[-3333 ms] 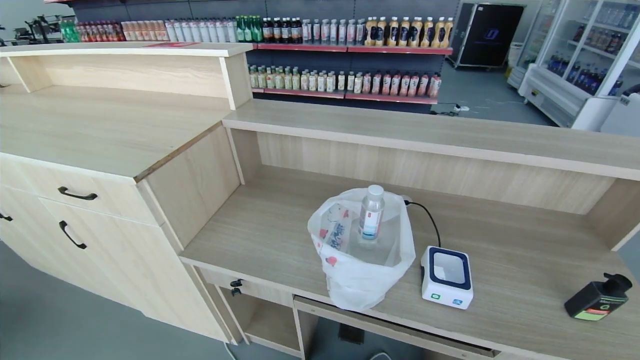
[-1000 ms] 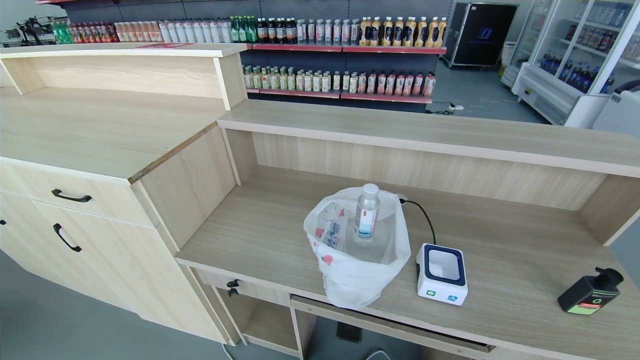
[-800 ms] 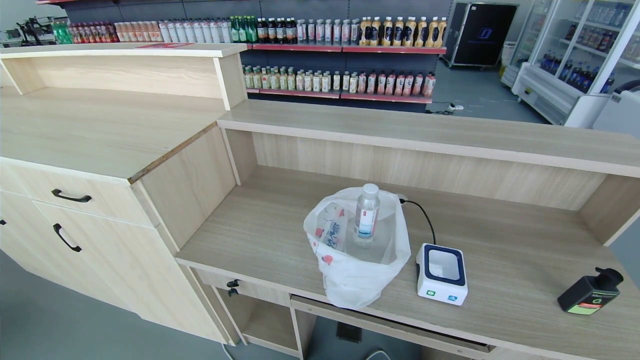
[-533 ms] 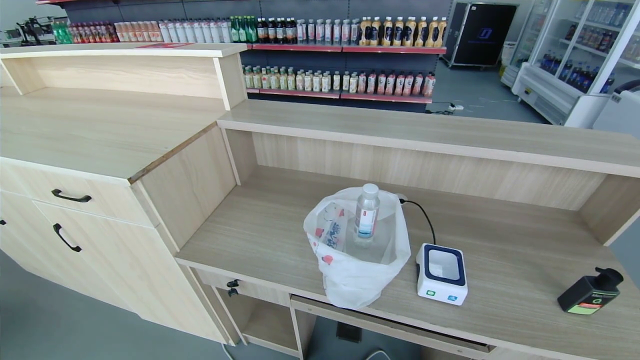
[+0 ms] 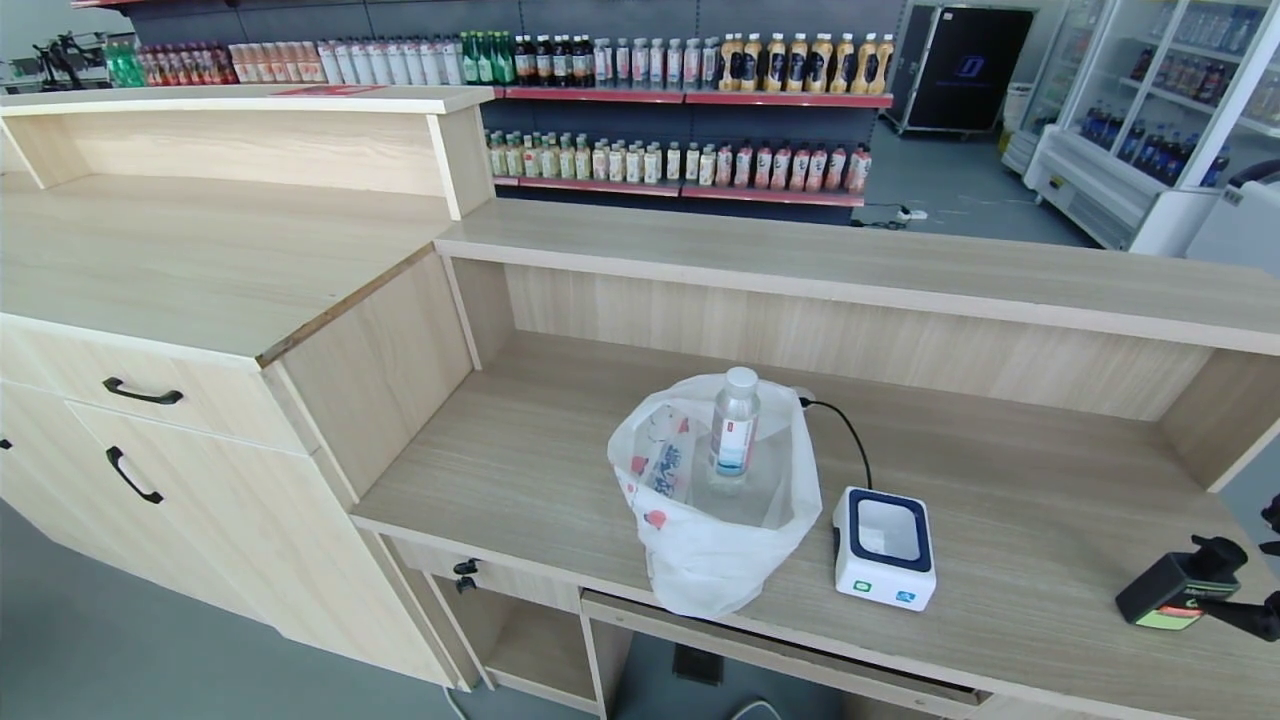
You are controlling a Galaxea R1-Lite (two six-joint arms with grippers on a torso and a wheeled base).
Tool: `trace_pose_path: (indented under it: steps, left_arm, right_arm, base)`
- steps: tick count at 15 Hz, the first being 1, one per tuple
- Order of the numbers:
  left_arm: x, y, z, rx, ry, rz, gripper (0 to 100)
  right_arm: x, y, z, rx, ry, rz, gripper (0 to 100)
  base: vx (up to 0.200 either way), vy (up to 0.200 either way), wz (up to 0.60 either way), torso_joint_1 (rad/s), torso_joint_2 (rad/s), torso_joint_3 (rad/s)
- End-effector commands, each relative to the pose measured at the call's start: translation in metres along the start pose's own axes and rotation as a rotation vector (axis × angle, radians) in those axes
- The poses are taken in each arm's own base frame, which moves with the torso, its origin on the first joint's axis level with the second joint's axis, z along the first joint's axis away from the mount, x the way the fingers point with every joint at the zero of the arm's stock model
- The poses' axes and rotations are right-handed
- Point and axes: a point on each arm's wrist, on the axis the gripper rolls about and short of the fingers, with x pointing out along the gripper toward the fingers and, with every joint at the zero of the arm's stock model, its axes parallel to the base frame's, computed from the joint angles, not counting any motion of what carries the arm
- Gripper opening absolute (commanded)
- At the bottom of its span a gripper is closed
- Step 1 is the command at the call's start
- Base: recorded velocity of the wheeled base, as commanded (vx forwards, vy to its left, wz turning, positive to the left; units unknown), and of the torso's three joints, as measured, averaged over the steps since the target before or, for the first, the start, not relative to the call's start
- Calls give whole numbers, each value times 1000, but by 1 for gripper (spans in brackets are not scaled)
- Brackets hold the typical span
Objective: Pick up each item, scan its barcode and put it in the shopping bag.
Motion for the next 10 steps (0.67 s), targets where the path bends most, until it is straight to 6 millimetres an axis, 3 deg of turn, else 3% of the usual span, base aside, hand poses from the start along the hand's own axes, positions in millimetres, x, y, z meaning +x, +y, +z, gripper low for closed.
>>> trace_pose_path:
  steps: [1,10]
  left_arm:
    - [0,0,0,0,0,0,100]
    - [0,0,0,0,0,0,100]
  right_arm:
    - [11,4,3,-11,-8,33,100]
    - [34,10,1,-29,-18,71,100]
  base:
    - [0,0,0,0,0,0]
    - [0,0,0,0,0,0]
